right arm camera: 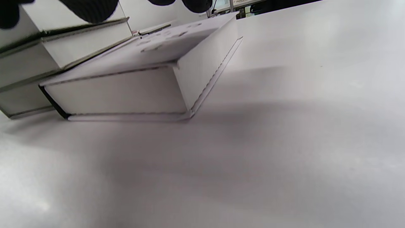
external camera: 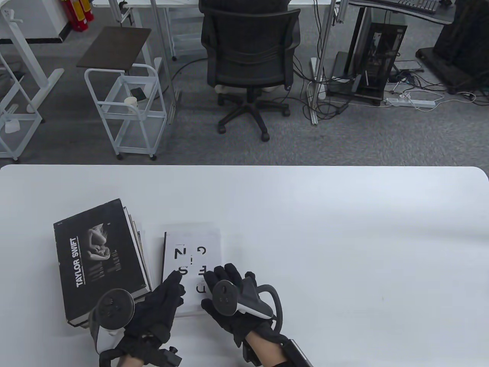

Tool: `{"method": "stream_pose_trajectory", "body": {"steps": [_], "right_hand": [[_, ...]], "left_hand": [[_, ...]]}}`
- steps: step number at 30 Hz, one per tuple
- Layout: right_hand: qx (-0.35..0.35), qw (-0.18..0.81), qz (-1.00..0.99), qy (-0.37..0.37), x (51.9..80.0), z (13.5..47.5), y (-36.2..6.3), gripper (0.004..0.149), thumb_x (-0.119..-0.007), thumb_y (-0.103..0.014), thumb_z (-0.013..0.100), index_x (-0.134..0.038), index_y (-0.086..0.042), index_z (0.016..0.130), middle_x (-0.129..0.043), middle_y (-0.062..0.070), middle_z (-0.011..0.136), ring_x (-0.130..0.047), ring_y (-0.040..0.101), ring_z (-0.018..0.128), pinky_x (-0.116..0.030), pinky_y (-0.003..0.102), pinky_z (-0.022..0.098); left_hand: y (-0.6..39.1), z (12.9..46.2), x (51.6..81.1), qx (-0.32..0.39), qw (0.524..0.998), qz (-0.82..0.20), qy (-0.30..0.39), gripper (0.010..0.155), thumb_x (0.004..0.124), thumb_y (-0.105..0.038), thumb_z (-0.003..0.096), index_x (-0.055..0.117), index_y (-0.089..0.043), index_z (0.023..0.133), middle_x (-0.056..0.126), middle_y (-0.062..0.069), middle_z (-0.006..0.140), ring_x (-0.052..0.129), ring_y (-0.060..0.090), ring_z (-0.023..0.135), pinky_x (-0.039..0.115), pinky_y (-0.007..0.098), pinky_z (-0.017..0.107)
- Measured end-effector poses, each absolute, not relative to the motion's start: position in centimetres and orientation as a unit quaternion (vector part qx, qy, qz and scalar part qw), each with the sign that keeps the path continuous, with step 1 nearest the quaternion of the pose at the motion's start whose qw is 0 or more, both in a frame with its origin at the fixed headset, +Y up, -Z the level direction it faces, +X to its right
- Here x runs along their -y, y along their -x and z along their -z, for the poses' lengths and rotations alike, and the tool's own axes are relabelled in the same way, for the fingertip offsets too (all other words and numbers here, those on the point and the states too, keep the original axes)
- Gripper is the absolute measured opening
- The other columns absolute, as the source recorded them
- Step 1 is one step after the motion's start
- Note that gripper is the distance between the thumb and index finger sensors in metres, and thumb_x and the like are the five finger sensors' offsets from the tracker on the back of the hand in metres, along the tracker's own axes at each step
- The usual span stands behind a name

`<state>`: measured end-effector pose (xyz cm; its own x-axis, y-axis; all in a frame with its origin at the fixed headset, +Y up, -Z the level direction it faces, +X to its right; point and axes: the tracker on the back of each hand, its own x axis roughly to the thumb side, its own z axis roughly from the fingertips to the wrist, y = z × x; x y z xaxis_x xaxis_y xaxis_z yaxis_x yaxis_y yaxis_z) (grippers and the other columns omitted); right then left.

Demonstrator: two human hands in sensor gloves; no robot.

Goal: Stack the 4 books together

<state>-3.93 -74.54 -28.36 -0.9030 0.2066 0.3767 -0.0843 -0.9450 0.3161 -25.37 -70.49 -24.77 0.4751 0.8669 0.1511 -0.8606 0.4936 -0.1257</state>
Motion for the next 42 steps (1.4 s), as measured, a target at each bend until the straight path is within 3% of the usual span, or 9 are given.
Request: {"method": "stream_pose_trajectory", "body": {"steps": [6,21,32,42], "right_hand": [[-0.167,0.059,-0.962,-0.209,75.5,28.3,3.8,0.061,-0.048,-0.057,0.064,-0.031,-0.031,0.118,-0.029,0.002,0.123,-0.019,0.029,0.112,-0.033,0.066,0.082],[-0.124,0.043,-0.972,-0.196,74.6,27.9,1.0,0.055,-0.056,-0.055,0.064,-0.05,-0.029,0.112,-0.048,0.006,0.118,-0.043,0.041,0.108,-0.05,0.067,0.077],[-0.106,0.038,-0.979,-0.172,73.9,26.4,-1.1,0.052,-0.059,-0.055,0.064,-0.061,-0.027,0.107,-0.06,0.008,0.113,-0.057,0.04,0.104,-0.059,0.064,0.073],[-0.077,0.059,-0.982,-0.162,72.9,25.7,-2.4,0.05,-0.06,-0.054,0.063,-0.079,-0.022,0.096,-0.079,0.009,0.099,-0.075,0.038,0.094,-0.068,0.059,0.069]], "left_hand": [[25.3,25.0,71.2,0.091,0.865,-0.492,0.032,0.064,0.056,-0.047,0.0541,0.055,-0.008,0.105,0.075,0.02,0.092,0.09,0.038,0.07,0.073,0.06,0.054],[25.1,25.1,72.5,0.081,0.882,-0.461,0.064,0.064,0.057,-0.047,0.0538,0.056,-0.008,0.105,0.076,0.02,0.091,0.091,0.038,0.069,0.073,0.06,0.053],[24.9,25.1,72.9,0.079,0.889,-0.444,0.078,0.065,0.058,-0.048,0.0535,0.057,-0.008,0.105,0.076,0.02,0.091,0.091,0.038,0.069,0.073,0.06,0.053],[24.6,25.2,73.5,0.07,0.896,-0.427,0.101,0.066,0.058,-0.049,0.0531,0.057,-0.008,0.105,0.077,0.021,0.091,0.092,0.038,0.068,0.073,0.06,0.052]]}}
